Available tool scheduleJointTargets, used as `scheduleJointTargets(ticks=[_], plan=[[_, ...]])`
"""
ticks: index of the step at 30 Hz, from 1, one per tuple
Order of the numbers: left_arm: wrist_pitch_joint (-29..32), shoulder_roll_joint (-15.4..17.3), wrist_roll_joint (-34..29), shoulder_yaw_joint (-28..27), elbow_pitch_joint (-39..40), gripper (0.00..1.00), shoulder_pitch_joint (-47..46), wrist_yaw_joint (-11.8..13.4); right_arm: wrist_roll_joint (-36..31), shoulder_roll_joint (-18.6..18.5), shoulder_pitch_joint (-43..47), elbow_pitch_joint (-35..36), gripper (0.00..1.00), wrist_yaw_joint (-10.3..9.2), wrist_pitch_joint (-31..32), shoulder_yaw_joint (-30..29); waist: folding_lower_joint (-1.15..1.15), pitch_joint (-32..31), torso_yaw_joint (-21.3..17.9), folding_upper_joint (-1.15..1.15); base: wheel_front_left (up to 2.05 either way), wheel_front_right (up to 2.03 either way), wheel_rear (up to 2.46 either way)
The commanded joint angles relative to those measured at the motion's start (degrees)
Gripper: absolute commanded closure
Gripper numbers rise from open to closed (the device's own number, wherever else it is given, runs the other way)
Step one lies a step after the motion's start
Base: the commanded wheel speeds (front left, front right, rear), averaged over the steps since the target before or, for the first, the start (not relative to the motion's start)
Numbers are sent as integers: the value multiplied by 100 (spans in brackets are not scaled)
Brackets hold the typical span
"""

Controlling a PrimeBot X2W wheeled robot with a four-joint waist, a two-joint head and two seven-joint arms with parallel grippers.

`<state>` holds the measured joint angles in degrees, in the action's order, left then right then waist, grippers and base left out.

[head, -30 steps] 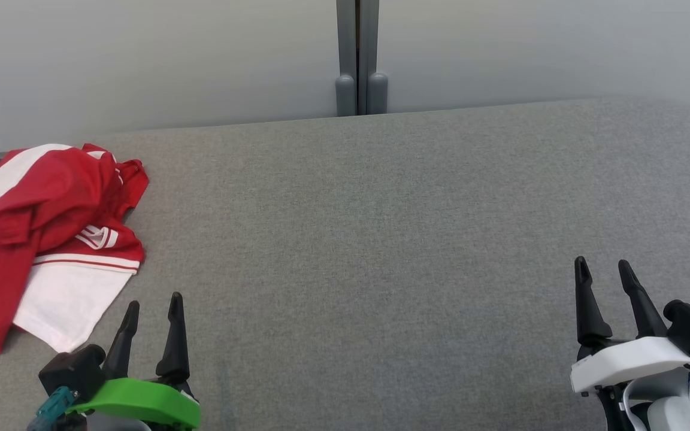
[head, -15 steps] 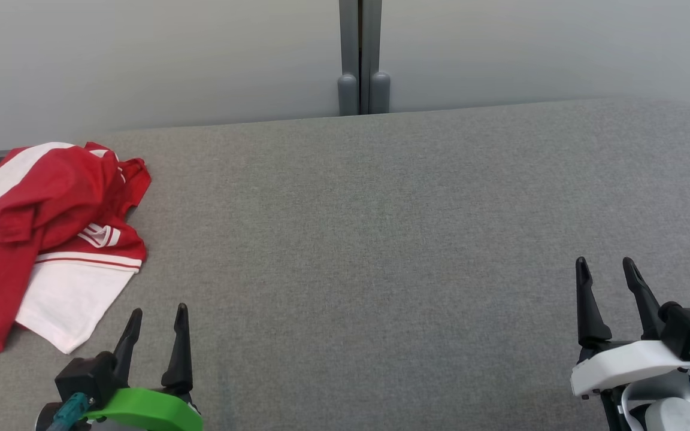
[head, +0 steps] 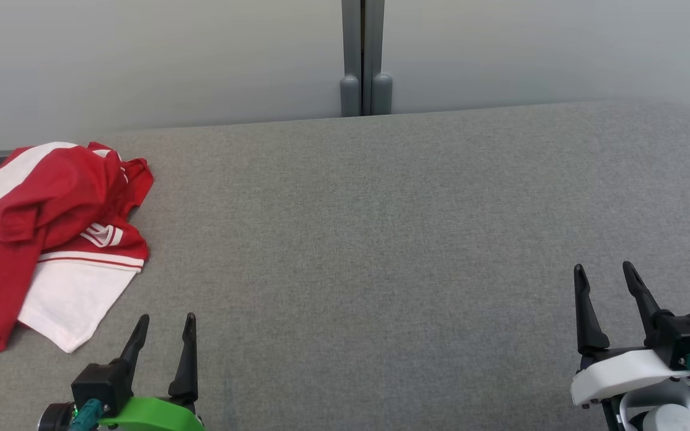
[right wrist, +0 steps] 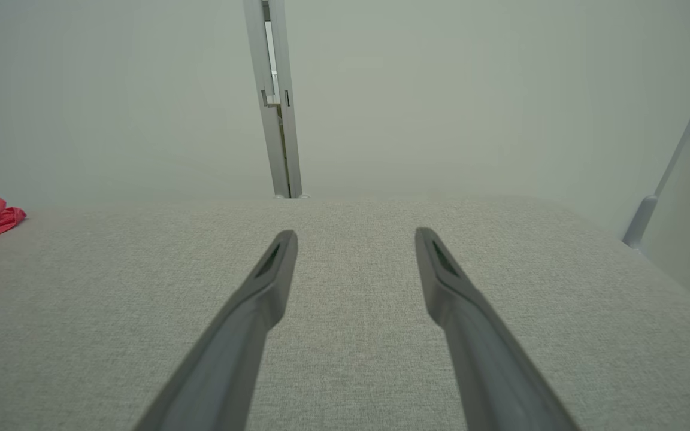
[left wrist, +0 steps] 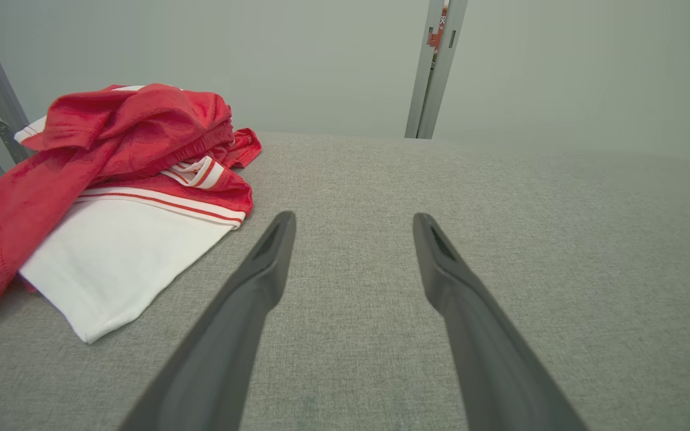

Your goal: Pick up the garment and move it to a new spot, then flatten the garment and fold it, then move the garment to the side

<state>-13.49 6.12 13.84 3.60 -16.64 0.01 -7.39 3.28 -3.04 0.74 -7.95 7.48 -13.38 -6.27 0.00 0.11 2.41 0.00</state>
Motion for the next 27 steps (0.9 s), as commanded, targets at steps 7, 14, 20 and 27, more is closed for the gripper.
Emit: scheduleJointTargets(ticks=[7,14,20,27], plan=[[-109,63,-299,64,-21,0,90,-17,-373,-8,110,20,0,1,-119,0,0,-6,10,0,0,0,0],[-187,57,-521,116,-23,0,111,-17,-683,-4,153,29,0,1,-195,-7,0,2,56,0,0,0,0],[-175,44,-464,92,-46,0,80,-15,-641,1,157,17,0,1,-187,-12,0,3,178,0,0,0,0],[-173,43,-421,39,-66,0,138,-10,-580,2,198,24,0,1,-187,32,0,-36,524,0,0,0,0]])
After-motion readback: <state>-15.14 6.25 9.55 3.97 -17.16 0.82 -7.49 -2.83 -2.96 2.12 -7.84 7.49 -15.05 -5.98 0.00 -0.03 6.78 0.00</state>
